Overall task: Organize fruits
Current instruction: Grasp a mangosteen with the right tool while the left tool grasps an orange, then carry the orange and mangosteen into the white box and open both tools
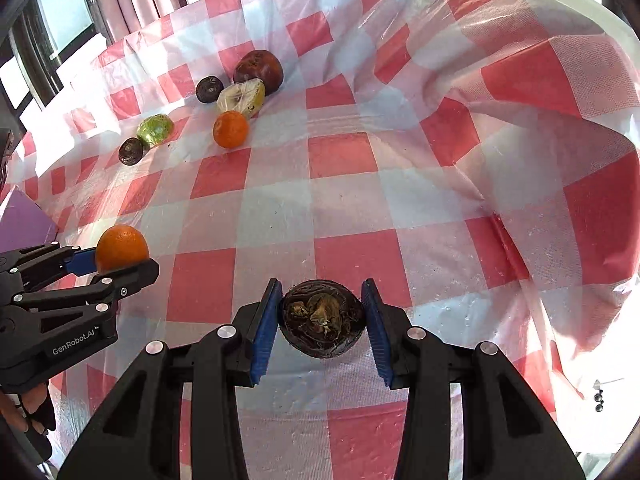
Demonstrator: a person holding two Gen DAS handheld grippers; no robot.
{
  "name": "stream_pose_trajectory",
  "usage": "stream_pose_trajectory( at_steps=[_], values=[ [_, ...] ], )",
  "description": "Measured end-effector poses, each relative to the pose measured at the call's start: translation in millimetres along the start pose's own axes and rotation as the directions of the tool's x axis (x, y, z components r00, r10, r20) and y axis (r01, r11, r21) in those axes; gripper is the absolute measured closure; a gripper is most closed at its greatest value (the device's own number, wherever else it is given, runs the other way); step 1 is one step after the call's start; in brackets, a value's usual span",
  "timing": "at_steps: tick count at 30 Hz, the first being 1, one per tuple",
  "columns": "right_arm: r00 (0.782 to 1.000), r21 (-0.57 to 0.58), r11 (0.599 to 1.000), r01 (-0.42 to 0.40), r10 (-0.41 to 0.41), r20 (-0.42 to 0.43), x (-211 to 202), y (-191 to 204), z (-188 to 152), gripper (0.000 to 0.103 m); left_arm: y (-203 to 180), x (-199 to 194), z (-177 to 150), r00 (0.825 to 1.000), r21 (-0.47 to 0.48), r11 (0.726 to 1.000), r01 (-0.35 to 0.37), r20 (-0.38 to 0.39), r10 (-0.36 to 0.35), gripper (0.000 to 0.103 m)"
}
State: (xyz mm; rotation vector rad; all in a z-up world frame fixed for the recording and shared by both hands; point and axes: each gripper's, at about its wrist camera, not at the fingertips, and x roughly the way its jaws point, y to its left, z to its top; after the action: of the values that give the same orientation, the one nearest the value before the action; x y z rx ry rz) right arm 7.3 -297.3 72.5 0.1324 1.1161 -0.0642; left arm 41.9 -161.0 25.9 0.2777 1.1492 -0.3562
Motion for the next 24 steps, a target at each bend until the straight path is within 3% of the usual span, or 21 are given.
stream_pose_trajectory(
  at_steps=[5, 9, 14, 24],
  values=[
    [0.998, -0.062, 0.997, -0.044, 0.042, -0.038, -11, 45, -17, 0.062, 37, -25, -41, 0.996, -0.023, 0.998, -0.055, -0.069, 0.053, 0.062],
    [0.996, -0.093, 0.993, -0.075, 0.071, -0.050, -25, 80, -24, 0.062, 61, -50, -60, 0.994, -0.037, 0.997, -0.074, -0.078, 0.071, 0.062],
    [0.995, -0.133, 0.987, -0.095, 0.091, -0.035, -42, 123, -26, 0.062, 86, -81, -70, 0.997, -0.081, 0.995, -0.062, -0.049, 0.058, 0.062],
    [0.994, -0.169, 0.980, -0.105, 0.103, -0.020, -66, 181, -28, 0.062, 123, -123, -93, 0.999, -0.082, 0.996, -0.044, 0.016, 0.045, 0.062]
  ],
)
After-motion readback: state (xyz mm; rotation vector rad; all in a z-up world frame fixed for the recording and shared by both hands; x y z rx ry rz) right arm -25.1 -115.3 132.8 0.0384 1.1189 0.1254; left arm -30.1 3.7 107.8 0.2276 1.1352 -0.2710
